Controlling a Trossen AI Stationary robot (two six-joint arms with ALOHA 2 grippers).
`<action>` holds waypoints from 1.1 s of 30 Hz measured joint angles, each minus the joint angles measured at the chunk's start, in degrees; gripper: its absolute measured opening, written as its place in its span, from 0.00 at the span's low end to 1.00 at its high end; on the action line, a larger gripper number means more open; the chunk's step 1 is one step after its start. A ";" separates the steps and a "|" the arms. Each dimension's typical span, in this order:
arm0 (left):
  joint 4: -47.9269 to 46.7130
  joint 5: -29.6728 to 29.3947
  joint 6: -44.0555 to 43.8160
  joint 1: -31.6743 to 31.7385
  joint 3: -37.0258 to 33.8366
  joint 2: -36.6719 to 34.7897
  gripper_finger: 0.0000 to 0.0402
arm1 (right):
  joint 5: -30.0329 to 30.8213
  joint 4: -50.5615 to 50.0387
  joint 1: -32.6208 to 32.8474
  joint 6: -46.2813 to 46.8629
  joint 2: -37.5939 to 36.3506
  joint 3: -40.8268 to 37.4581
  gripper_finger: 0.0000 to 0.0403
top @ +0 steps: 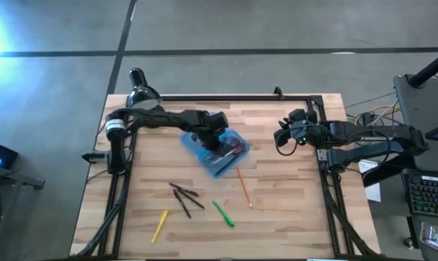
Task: Pick & place school supplies into a supply box
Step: Put the top black pen into the supply box
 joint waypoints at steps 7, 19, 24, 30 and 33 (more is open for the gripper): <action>-3.60 3.53 20.36 -3.42 -1.28 -7.30 0.29 | -1.77 0.23 -0.03 -4.48 0.04 -0.04 0.26; -2.79 -5.64 25.51 -20.60 -21.84 -23.53 0.30 | -3.35 0.95 -0.01 -4.85 1.29 -0.56 0.25; 3.99 -11.80 21.21 -26.76 -28.81 -25.13 0.30 | -3.99 1.97 -0.02 -4.90 3.39 -0.59 0.25; 11.43 -13.92 18.58 -27.16 -30.47 -24.60 0.30 | -6.44 4.22 0.00 -4.92 6.69 -0.59 0.24; 11.48 -13.72 20.81 -27.27 -30.47 -23.32 0.30 | -6.69 4.87 0.00 -4.92 8.33 -0.59 0.24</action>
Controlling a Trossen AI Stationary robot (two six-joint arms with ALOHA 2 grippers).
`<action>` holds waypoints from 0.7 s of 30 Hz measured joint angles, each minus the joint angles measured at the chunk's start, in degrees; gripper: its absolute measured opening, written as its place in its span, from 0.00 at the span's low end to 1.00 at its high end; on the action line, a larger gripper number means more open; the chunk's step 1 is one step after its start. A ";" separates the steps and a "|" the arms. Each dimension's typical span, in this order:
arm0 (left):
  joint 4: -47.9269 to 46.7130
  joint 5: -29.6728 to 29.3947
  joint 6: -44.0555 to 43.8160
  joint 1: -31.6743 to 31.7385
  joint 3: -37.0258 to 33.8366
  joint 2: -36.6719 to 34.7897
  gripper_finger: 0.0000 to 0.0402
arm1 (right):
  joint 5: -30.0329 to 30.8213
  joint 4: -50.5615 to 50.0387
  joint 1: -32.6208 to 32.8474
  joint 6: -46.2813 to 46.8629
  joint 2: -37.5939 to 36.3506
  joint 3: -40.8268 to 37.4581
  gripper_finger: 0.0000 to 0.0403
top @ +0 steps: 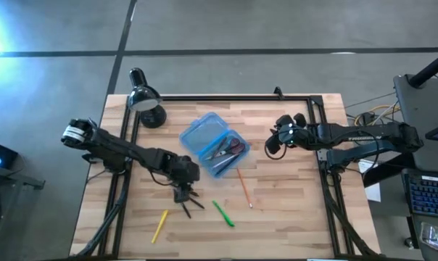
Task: Pick & place school supplies into a supply box
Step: Put the top black pen into the supply box
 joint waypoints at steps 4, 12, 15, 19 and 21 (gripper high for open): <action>0.13 -0.02 2.32 -0.14 0.00 2.72 0.30 | -0.02 0.40 0.00 0.02 1.26 0.00 0.25; 1.17 3.74 3.69 -0.44 -0.04 7.36 0.30 | -0.40 0.53 0.00 0.04 0.89 0.00 0.24; 1.38 3.95 3.86 -0.48 -0.07 7.53 0.30 | -0.38 0.53 0.00 0.04 0.89 0.00 0.23; 1.37 3.91 4.07 -0.48 -1.19 8.36 0.30 | -0.38 0.53 0.00 0.02 1.11 0.00 0.23; 1.92 3.93 3.76 -0.48 -1.90 8.66 0.30 | -0.37 0.53 0.00 0.02 1.11 0.00 0.23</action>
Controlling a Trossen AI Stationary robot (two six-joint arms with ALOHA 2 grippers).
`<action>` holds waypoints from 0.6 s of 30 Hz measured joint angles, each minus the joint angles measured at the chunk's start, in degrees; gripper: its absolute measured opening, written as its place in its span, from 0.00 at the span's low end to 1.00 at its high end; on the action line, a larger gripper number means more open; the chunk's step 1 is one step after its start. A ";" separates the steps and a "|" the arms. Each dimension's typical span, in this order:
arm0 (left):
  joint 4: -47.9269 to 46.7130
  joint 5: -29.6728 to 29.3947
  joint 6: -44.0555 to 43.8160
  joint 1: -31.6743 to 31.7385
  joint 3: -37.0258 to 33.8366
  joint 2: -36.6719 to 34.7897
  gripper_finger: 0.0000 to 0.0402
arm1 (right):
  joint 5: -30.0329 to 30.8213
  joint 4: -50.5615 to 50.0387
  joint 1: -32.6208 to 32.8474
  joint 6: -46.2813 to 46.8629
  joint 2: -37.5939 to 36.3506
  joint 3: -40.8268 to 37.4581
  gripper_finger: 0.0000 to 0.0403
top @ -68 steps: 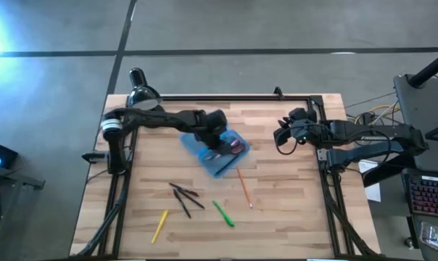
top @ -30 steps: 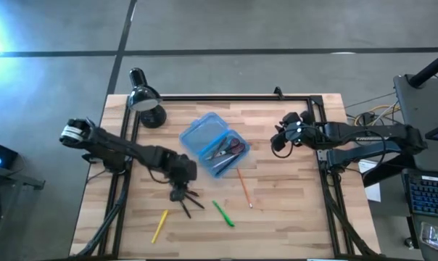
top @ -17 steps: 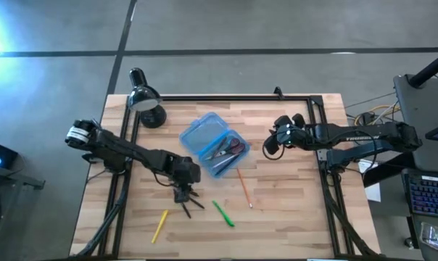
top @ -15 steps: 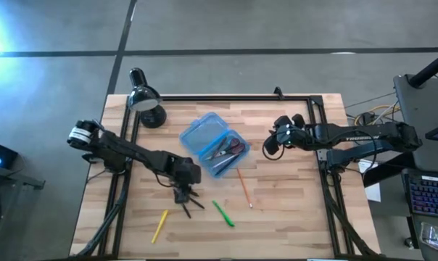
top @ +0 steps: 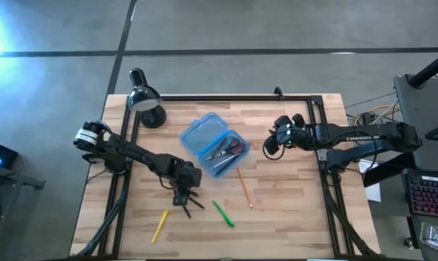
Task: Pick & place school supplies into a supply box
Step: Put the top black pen into the supply box
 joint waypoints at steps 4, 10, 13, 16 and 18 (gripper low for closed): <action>0.61 -1.93 -0.11 -0.16 -1.21 0.16 0.30 | 0.02 -0.02 0.00 0.00 -0.02 0.00 0.23; 1.08 -6.98 0.56 -0.41 -1.77 0.45 0.29 | 0.17 -0.03 0.00 0.00 -0.02 0.00 0.24; 1.11 -10.08 0.71 -0.93 -1.84 1.12 0.27 | 0.25 -0.05 0.00 -0.01 -0.02 0.00 0.23; 1.11 -11.15 -0.13 -1.26 -1.91 1.62 0.22 | 0.86 -0.07 0.00 -0.02 -0.04 0.00 0.22; 1.11 -11.57 -0.59 -1.40 -1.99 2.00 0.18 | 0.92 -0.07 -0.02 -0.02 -0.04 0.00 0.22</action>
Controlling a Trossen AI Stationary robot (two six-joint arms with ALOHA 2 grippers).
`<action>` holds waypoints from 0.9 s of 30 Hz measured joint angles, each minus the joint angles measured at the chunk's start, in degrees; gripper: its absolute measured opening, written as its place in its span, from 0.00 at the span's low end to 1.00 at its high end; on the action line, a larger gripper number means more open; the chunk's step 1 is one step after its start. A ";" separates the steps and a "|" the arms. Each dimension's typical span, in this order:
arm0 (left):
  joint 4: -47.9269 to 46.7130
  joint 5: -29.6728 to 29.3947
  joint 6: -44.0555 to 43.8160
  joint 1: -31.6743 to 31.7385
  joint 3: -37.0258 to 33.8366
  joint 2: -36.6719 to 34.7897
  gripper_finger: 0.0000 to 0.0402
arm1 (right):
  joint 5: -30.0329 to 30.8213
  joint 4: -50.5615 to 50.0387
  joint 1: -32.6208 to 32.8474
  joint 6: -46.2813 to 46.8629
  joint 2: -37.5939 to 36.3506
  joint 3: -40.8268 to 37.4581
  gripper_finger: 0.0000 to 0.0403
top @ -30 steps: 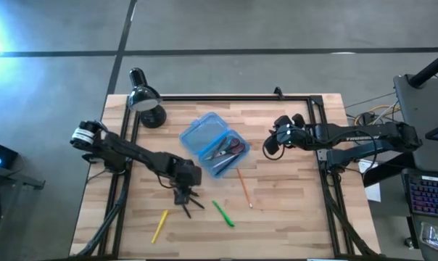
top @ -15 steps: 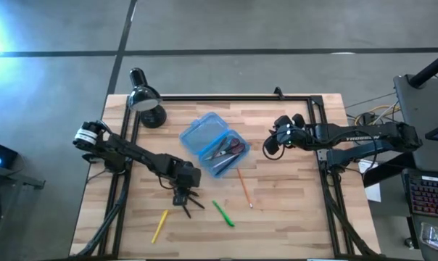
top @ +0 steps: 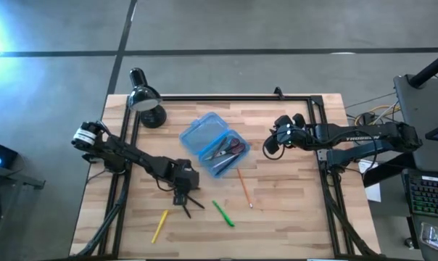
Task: Pick & place school supplies into a supply box
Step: Put the top black pen into the supply box
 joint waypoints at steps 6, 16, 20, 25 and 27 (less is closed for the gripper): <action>0.15 0.15 -3.41 0.13 -0.46 0.03 0.07 | 0.17 0.00 0.00 0.00 0.00 0.00 0.23; -3.11 1.78 -13.73 1.44 2.56 -1.39 0.03 | 2.56 0.36 0.02 2.87 -0.82 0.11 0.21; -6.23 1.70 -19.94 3.81 4.24 -3.96 0.02 | 5.25 1.31 -0.02 3.01 -2.47 0.40 0.22; -8.57 2.26 -26.88 8.43 8.82 -9.36 0.02 | 7.64 1.18 -0.54 2.34 -4.90 0.46 0.22; -8.38 2.28 -28.73 10.86 11.41 -10.67 0.02 | 7.72 1.13 -1.15 2.22 -5.47 0.48 0.21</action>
